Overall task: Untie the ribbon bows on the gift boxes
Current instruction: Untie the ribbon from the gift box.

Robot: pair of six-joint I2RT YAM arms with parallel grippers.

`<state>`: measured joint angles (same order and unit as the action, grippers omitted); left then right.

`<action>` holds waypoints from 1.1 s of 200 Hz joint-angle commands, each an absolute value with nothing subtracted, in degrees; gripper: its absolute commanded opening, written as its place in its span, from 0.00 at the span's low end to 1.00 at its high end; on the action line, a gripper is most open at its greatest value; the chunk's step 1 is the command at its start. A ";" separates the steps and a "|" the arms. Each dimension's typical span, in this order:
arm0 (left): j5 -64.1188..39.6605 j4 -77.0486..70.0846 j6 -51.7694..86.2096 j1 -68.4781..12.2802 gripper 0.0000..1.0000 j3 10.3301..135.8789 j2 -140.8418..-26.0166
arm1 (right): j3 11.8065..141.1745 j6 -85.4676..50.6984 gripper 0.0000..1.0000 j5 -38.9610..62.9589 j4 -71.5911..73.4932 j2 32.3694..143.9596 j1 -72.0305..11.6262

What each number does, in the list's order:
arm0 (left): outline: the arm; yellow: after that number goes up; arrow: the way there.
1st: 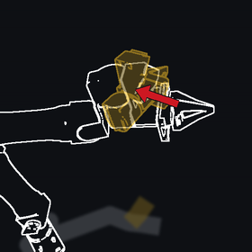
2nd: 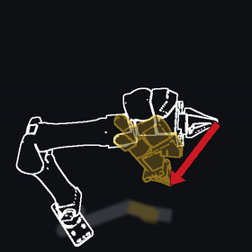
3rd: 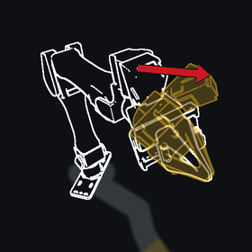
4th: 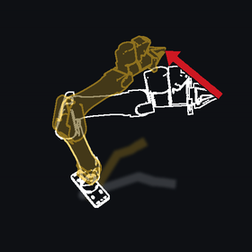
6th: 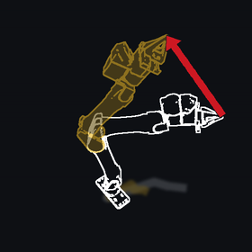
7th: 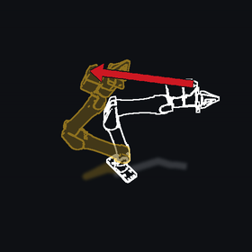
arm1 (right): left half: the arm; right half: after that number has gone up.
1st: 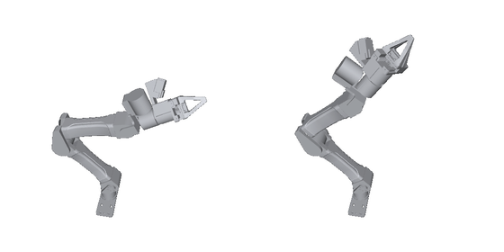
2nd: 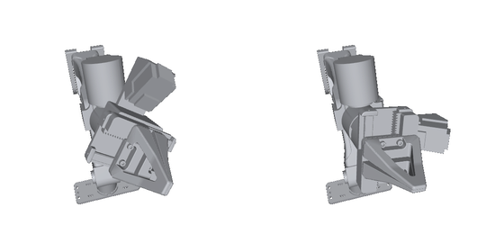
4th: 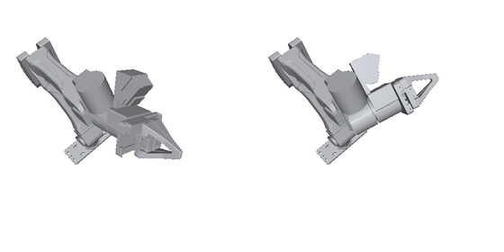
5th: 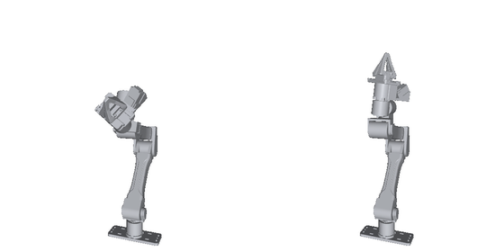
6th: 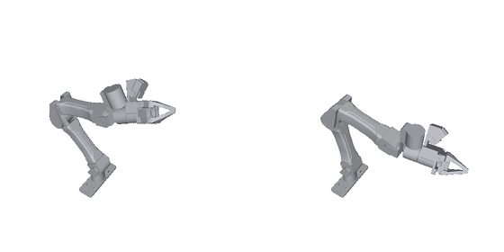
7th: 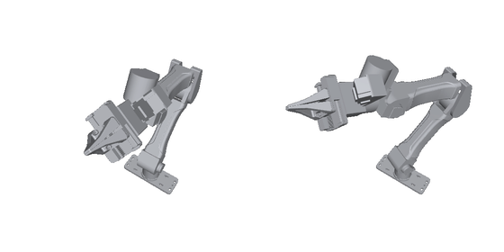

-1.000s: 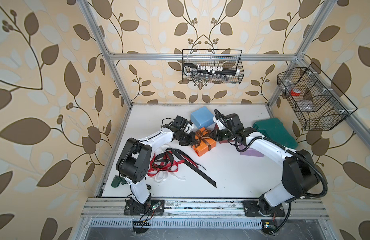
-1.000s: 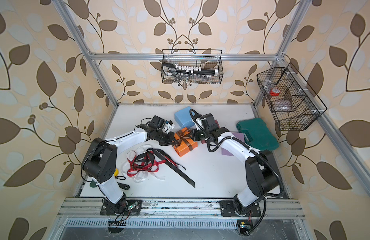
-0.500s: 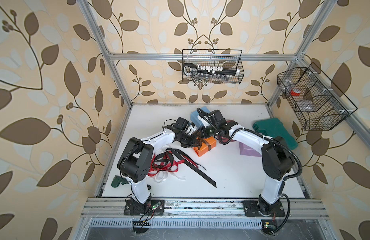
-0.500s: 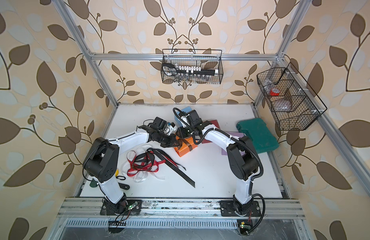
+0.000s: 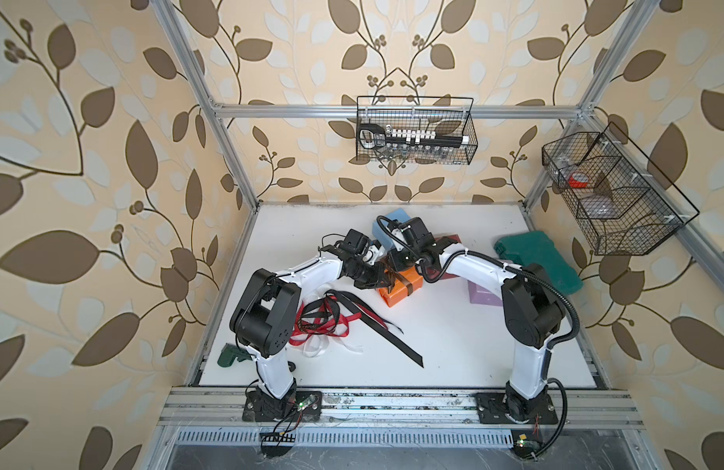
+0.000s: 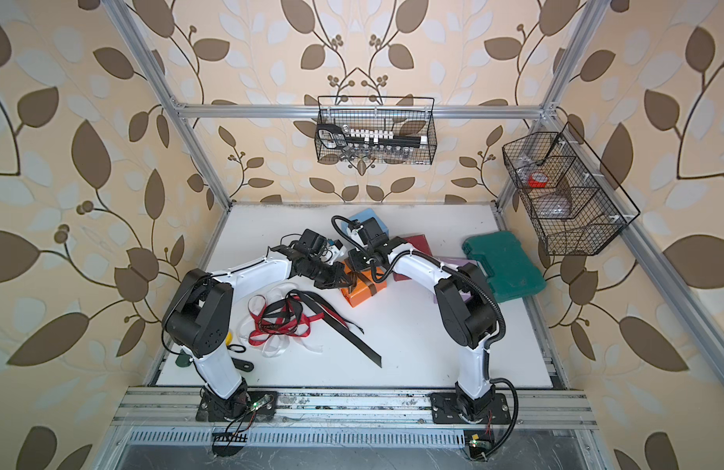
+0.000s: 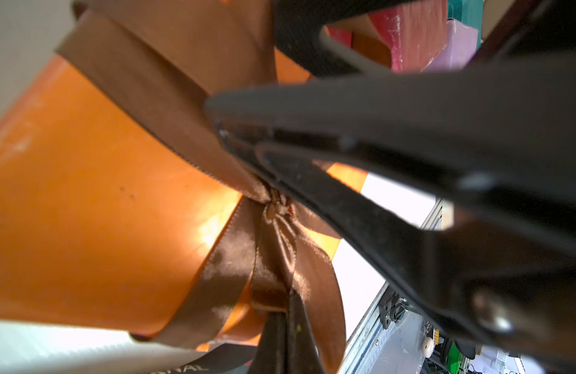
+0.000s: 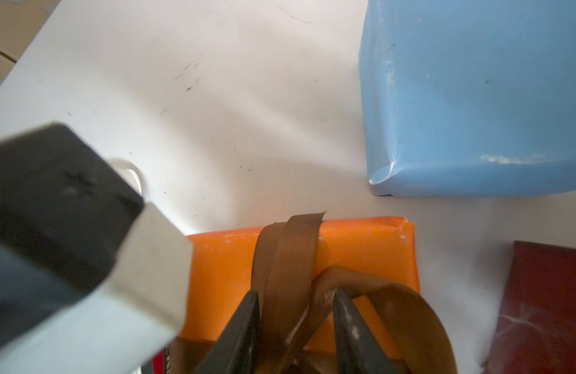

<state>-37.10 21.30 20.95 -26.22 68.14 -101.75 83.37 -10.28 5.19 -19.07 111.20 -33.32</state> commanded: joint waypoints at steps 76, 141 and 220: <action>-38.40 21.51 20.36 -26.16 0.00 68.20 -101.17 | 82.38 -9.70 0.43 4.99 -20.38 110.24 -34.78; -38.45 21.19 20.55 -26.18 0.00 68.03 -101.01 | 81.88 -11.41 0.18 0.99 -22.32 108.97 -34.61; -38.84 20.69 21.07 -26.15 0.00 68.23 -101.71 | 76.98 -15.27 0.14 7.55 -20.87 104.34 -31.45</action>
